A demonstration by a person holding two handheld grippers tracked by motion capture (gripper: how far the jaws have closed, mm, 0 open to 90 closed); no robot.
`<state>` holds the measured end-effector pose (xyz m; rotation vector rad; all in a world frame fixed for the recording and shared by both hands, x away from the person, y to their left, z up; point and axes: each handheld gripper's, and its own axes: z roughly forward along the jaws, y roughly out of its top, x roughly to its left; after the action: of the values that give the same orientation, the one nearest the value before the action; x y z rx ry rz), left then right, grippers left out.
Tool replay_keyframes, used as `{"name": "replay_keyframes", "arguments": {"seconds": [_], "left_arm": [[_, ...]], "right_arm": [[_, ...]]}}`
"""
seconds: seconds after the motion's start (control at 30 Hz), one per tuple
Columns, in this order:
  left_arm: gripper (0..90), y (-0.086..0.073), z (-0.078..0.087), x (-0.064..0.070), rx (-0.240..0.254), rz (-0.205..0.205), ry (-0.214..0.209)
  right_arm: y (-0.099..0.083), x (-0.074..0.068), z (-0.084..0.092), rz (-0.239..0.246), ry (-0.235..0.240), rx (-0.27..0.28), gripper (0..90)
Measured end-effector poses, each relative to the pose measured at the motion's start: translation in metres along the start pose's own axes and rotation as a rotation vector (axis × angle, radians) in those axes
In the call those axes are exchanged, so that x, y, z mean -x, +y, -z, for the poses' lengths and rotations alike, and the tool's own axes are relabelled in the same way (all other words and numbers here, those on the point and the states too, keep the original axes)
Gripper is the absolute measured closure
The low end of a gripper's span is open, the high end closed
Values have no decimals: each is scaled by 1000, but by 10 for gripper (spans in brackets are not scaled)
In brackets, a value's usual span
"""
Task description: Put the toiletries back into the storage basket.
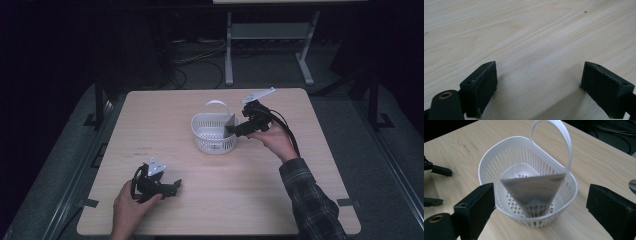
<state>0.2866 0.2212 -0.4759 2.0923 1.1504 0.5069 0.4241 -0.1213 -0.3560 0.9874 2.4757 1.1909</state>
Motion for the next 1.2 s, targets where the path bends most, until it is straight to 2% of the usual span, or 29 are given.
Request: {"name": "replay_keyframes", "arguments": {"seconds": [0.63, 1.2], "left_arm": [[125, 0, 0, 0, 0, -1, 1], [125, 0, 0, 0, 2, 0, 1]], "right_arm": [[-46, 11, 37, -47, -30, 34, 83], [-95, 7, 58, -75, -56, 22, 84]]}}
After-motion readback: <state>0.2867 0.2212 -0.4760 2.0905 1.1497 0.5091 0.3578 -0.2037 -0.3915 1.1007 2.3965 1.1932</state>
